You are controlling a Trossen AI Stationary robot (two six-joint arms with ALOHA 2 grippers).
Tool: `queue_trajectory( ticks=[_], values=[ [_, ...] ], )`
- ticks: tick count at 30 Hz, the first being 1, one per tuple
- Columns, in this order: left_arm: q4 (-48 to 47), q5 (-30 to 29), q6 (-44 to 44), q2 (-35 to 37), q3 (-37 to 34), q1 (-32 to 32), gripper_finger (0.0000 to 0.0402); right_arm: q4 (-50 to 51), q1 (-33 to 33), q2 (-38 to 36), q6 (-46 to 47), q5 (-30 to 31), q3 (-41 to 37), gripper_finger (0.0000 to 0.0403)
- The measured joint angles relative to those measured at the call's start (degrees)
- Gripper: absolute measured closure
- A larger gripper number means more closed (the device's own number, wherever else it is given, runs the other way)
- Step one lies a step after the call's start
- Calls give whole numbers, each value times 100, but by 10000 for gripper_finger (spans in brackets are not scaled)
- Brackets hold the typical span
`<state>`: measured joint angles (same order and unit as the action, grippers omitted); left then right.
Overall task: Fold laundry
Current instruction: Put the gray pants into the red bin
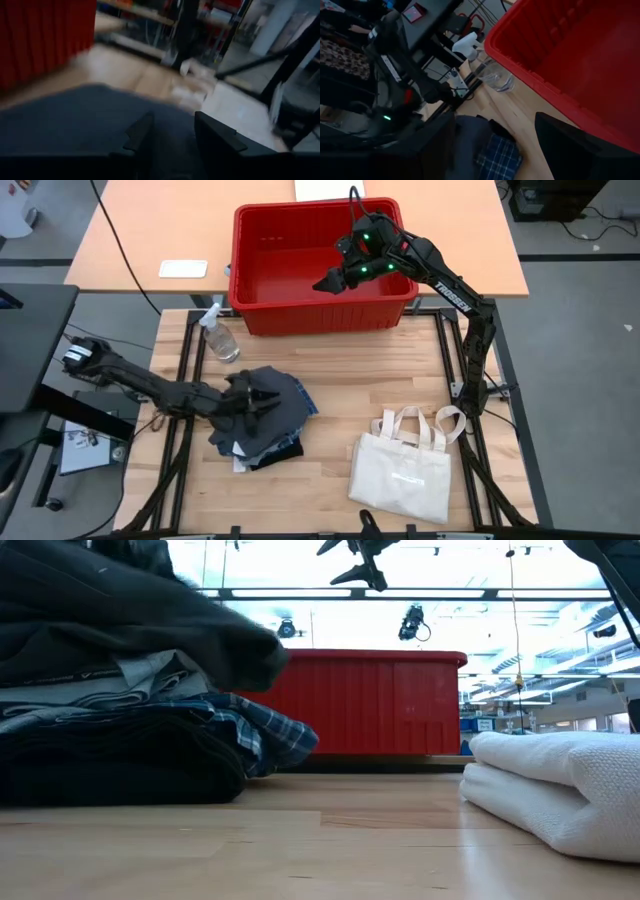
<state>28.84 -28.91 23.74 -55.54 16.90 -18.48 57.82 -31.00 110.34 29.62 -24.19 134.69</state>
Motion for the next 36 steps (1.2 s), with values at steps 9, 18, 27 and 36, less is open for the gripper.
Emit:
queue_trajectory(
  ticks=[9,18,27,36],
  values=[
    [776,545,929,-1180,-383,-190,258,-2,81,0,191,-95,0,122],
    [1421,680,519,-563,-341,-205,258,-10,216,2,215,-93,0,122],
    [-1532,443,-81,-193,1006,-199,258,-11,216,2,215,-96,0,122],
    [-2874,524,-262,-252,1834,-214,258,-33,220,2,187,-95,0,122]
  ],
)
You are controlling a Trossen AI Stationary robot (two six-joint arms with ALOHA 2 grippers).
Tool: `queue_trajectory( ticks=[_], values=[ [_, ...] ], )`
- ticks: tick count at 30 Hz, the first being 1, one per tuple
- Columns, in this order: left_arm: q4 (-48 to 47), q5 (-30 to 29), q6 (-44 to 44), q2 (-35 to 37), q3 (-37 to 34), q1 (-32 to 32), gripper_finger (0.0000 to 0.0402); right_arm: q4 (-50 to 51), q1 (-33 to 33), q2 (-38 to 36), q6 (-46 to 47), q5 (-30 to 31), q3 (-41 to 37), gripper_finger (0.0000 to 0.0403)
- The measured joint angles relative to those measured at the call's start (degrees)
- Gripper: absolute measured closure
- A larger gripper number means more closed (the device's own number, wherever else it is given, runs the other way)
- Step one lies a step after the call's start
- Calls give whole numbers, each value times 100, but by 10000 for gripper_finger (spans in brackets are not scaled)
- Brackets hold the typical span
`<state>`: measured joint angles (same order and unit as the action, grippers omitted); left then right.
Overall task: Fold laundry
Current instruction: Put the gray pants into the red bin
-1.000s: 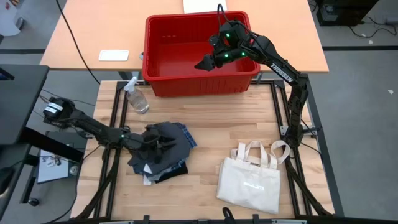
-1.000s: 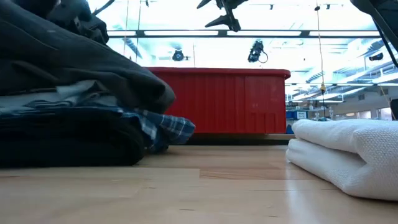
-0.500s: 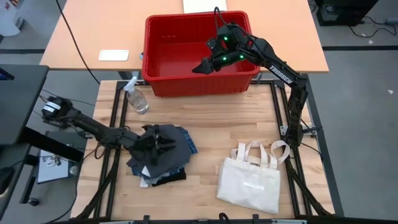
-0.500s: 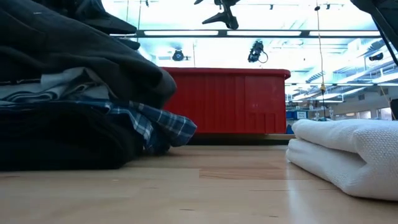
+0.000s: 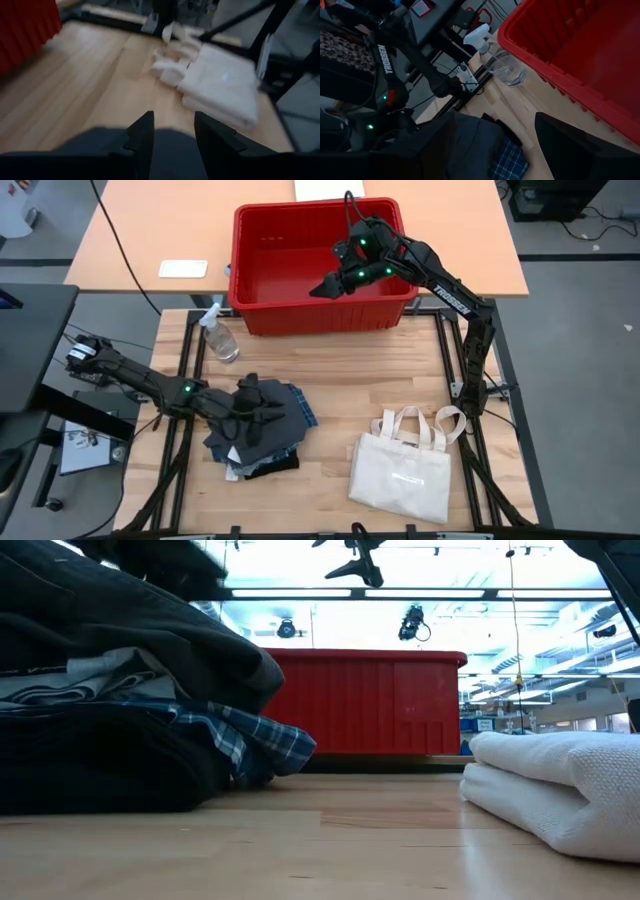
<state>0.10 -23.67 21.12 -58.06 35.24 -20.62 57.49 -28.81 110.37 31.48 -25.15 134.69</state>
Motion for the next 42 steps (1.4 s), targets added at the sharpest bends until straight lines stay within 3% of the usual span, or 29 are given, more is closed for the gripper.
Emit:
queue_trajectory(
  ticks=[3,8,12,18,24,28,34,38,42],
  values=[
    [1,63,98,-149,-185,-12,258,0,23,0,-11,2,0,122],
    [1585,333,615,-360,-1251,-28,258,4,57,0,-15,2,0,122],
    [2252,281,933,-556,-1833,-14,258,7,60,0,-14,2,0,122],
    [2620,351,750,-542,-1806,-9,258,6,60,0,2,8,0,122],
    [2632,440,333,-345,-1105,-28,258,4,60,0,28,20,0,122],
    [2148,432,85,-129,-577,-11,258,-6,60,0,28,17,0,122],
    [513,355,-98,192,258,-9,258,-126,60,0,-2,18,0,122],
    [-570,566,359,299,570,-59,258,-142,68,0,-30,68,0,122],
    [-954,927,564,287,477,-684,258,-100,95,0,-57,45,0,122]
  ],
)
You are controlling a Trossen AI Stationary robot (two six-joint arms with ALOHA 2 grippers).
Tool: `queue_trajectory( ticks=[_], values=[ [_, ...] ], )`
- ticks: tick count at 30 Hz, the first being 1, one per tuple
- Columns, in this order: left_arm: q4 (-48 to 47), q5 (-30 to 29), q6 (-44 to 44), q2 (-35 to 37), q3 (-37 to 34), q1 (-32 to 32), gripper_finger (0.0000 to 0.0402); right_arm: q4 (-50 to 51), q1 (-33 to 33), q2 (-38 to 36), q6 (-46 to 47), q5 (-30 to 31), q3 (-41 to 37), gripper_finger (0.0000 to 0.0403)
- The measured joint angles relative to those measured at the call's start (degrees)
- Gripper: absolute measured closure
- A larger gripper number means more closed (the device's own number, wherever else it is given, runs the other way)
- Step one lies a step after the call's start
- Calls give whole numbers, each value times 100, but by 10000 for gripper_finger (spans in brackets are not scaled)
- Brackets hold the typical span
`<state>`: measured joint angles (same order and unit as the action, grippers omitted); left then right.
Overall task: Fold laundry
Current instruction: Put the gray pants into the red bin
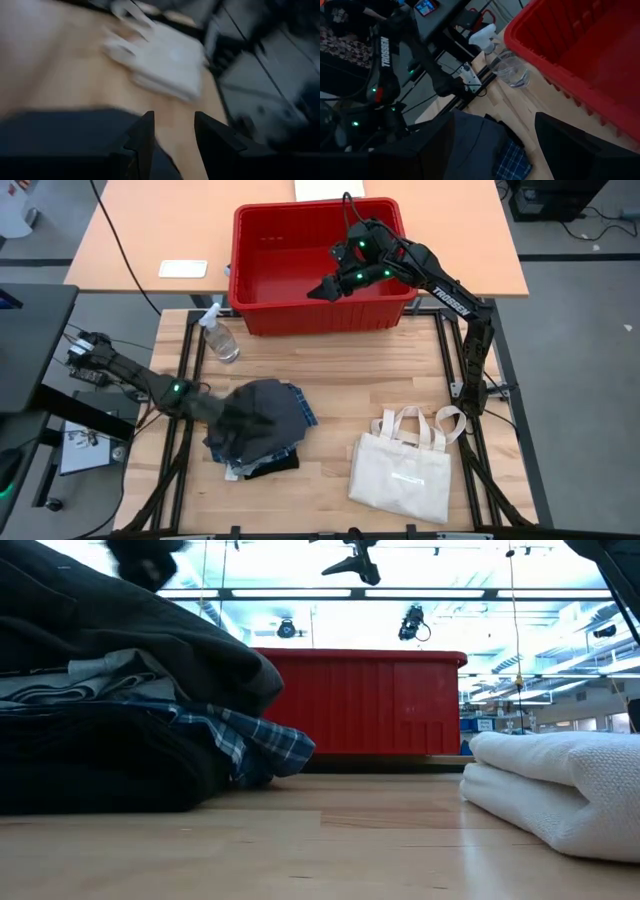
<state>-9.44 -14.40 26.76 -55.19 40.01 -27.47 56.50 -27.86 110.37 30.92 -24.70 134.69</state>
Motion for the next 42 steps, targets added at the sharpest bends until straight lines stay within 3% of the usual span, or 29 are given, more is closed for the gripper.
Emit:
queue_trajectory(
  ticks=[4,7,15,23,34,42],
  values=[
    [-18,-846,-135,-190,-337,-865,258,99,0,0,-2,-45,0,122],
    [81,-1525,-144,-389,-731,-1167,258,104,-2,2,-2,-43,0,122],
    [1575,-1310,605,-766,-1698,-1131,258,104,-2,2,20,-35,0,122],
    [1421,-1187,674,-650,-1114,-1133,258,102,-2,2,39,-38,0,122],
    [446,-1125,604,-468,-124,-1138,258,64,193,2,-9,-126,-20,122],
    [524,-1140,993,-352,-92,-1132,258,-168,714,4,-239,6,-908,122]
  ],
)
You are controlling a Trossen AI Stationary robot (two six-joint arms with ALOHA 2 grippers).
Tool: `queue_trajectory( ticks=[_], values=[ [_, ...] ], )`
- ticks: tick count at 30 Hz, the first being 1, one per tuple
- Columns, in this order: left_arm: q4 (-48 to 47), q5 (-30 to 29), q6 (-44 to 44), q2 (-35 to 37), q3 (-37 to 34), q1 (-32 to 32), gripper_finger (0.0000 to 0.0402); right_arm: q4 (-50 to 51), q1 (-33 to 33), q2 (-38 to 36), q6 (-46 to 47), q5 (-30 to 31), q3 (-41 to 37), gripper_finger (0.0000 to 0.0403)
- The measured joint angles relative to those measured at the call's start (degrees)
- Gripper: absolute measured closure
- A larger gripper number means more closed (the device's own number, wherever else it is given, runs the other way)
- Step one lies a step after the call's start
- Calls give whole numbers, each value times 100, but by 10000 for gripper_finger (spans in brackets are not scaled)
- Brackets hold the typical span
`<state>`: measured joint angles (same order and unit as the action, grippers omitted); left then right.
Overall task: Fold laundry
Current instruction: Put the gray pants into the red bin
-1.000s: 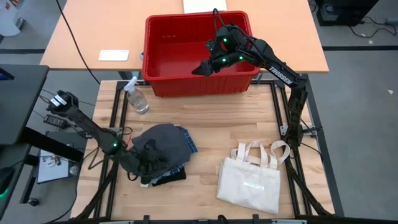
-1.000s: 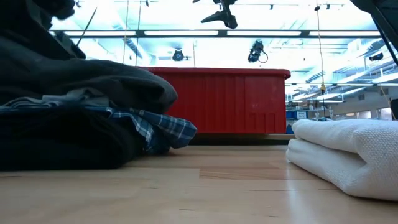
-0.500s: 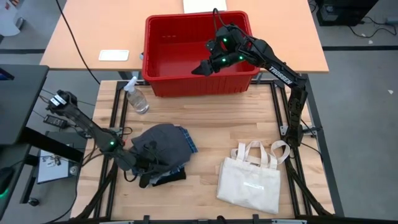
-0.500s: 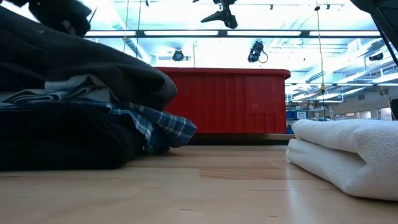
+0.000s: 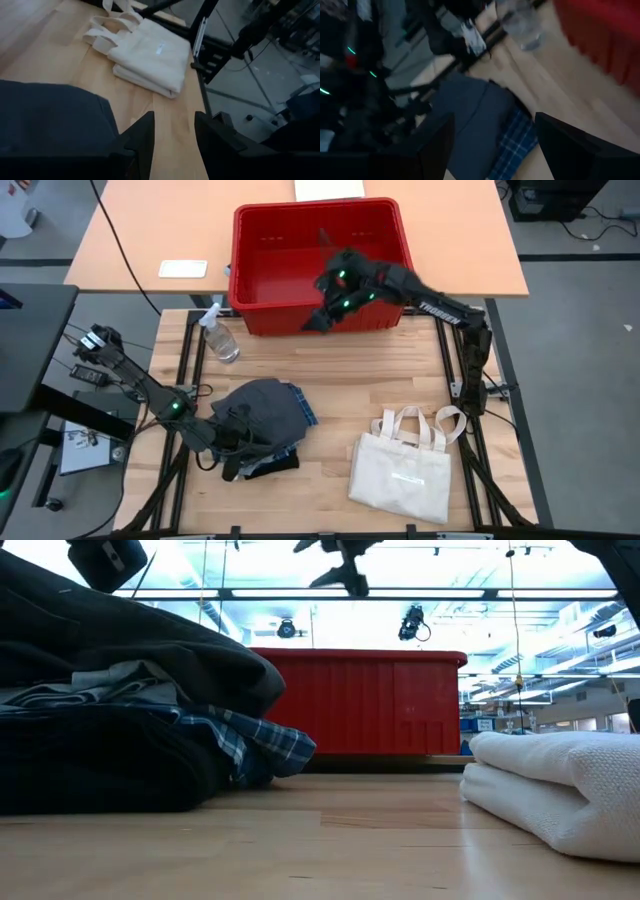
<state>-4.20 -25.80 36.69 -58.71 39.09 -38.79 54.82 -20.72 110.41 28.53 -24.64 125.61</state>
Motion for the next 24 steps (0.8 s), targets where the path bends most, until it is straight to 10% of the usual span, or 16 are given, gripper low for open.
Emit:
queue_trajectory(
  ticks=[24],
  values=[
    [1,-1557,-1086,2033,2,697,258,-2481,521,2,511,-818,-3150,122]
  ],
)
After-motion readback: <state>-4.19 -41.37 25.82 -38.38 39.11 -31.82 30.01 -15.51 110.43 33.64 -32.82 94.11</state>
